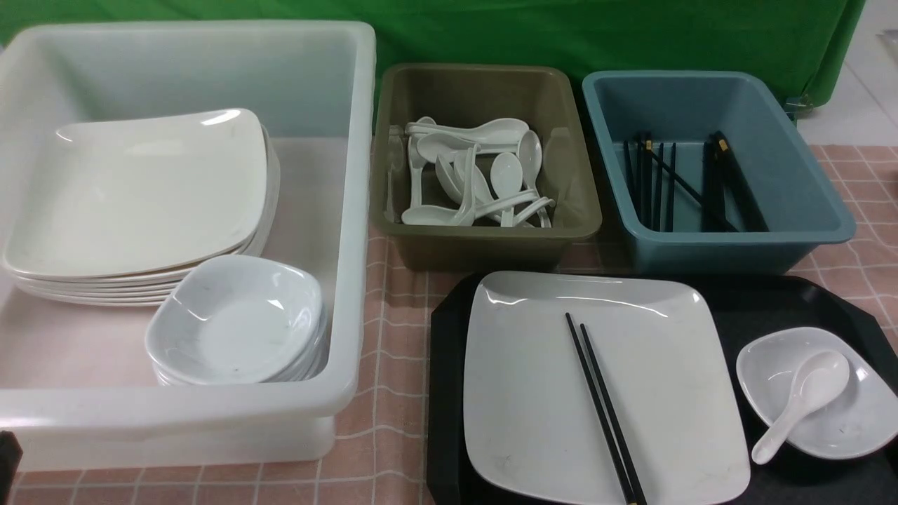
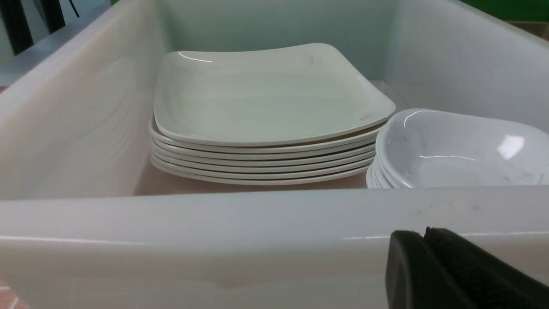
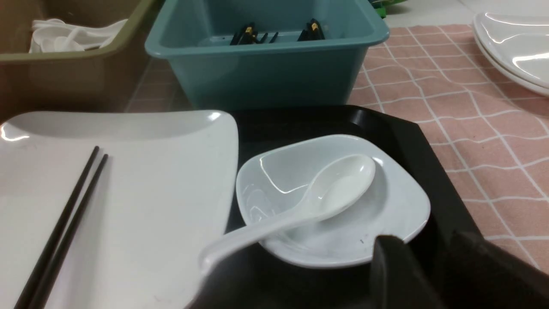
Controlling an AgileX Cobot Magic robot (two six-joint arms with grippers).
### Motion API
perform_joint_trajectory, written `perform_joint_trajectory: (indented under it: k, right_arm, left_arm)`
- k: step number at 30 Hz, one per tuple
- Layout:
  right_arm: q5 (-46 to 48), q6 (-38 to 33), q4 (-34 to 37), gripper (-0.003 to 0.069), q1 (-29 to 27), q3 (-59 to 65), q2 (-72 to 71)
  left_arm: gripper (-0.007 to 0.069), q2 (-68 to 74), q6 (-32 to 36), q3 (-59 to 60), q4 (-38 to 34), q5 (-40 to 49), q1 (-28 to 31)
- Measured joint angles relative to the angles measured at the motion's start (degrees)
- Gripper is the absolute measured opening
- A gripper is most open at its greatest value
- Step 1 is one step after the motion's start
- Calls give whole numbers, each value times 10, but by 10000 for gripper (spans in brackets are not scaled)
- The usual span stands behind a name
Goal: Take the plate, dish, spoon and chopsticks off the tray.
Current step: Use the right arm to grab a soup spoon from the plate
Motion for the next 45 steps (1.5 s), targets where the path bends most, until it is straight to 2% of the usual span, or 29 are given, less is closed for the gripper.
perform_joint_trajectory:
  k: [18,20,22,23,25,30,33,36,39,40,42,45]
  right_arm:
    - [-3,15,7,241,0,0,0]
    - [-4,50,29,241,0,0,0]
    - [-4,205,113,241,0,0,0]
    - [-4,215,123,241,0,0,0]
    - [-2,320,155,241,0,1,0]
    - [-1,392,173,241,0,1,0]
    - [-2,407,191,240,7,1,0]
    - [-8,403,203,240,20,2,0]
    - [-45,324,208,240,48,-18,0]
    - [-53,317,208,240,49,-21,0]
    - [-98,229,209,240,69,-62,-1]
    - [-112,159,209,232,83,-111,3]
  left_arm:
    - [20,0,1,0,0,0,0]
    - [20,0,1,0,0,0,0]
    - [20,0,0,0,0,0,0]
    - [20,0,0,0,0,0,0]
    - [20,0,0,0,0,0,0]
    - [20,0,0,0,0,0,0]
    - [20,0,0,0,0,0,0]
    - [20,0,0,0,0,0,0]
    - [20,0,0,0,0,0,0]
    - [20,0,0,0,0,0,0]
    - [20,0,0,0,0,0,0]
    - [20,0,0,0,0,0,0]
